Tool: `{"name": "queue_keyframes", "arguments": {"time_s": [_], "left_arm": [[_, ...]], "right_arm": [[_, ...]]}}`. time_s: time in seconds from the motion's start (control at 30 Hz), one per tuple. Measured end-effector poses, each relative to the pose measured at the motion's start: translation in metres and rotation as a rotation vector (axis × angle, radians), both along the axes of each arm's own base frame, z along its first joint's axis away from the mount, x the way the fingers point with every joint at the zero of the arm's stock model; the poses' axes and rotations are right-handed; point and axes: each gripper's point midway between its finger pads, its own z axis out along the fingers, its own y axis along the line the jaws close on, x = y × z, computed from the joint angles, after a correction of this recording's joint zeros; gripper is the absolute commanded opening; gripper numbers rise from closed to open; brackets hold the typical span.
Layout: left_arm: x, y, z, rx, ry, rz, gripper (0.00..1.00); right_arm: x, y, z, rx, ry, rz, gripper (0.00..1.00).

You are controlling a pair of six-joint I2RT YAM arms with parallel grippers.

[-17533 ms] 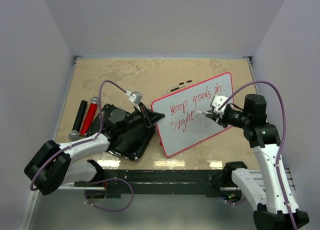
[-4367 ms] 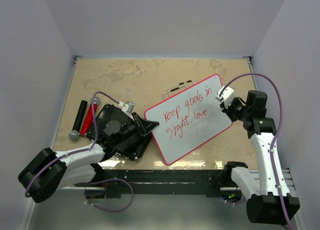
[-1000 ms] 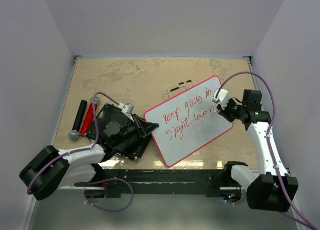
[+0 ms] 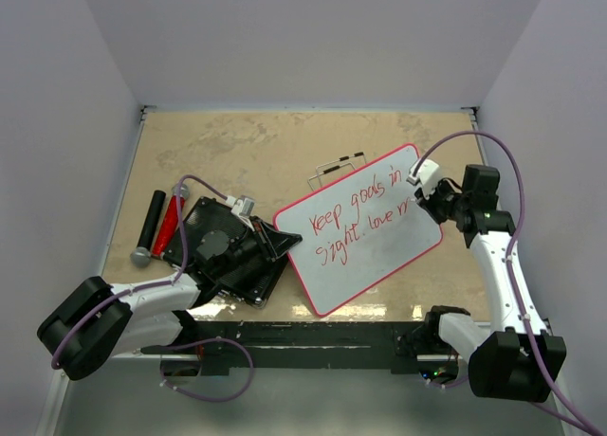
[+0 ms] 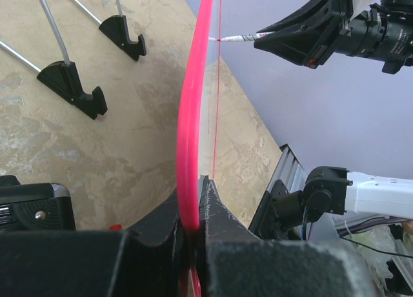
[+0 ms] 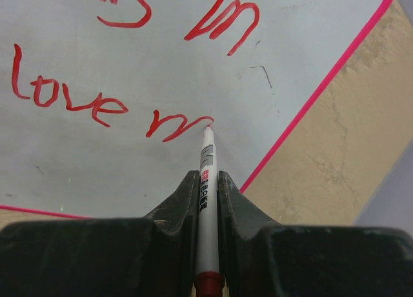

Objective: Write a sentence on the whiteboard
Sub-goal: Pick up the sentence from the whiteboard.

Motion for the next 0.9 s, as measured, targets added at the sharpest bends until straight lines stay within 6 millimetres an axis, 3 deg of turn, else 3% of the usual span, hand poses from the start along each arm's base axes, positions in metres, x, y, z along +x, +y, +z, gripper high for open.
{"name": "queue_keyframes", "arguments": {"time_s": [0.3, 0.53, 0.63, 0.77, 0.9], "left_arm": [[0.000, 0.000, 0.000, 0.000, -0.001, -0.001, 0.00], [0.000, 0.000, 0.000, 0.000, -0.001, -0.002, 0.00], [0.000, 0.000, 0.000, 0.000, -0.001, -0.002, 0.00], [-0.001, 0.000, 0.001, 0.000, -0.002, -0.002, 0.00], [-0.001, 0.001, 0.000, 0.003, -0.003, -0.003, 0.00]], "right_arm": [[-0.016, 0.000, -0.015, -0.039, 0.068, 0.041, 0.00], [-0.017, -0.001, -0.014, -0.038, 0.074, 0.036, 0.00], [-0.016, 0.000, -0.004, -0.034, 0.058, 0.034, 0.00], [-0.016, 0.002, 0.025, -0.030, -0.020, 0.035, 0.00], [-0.020, 0.004, 0.036, -0.022, -0.055, 0.041, 0.00]]}}
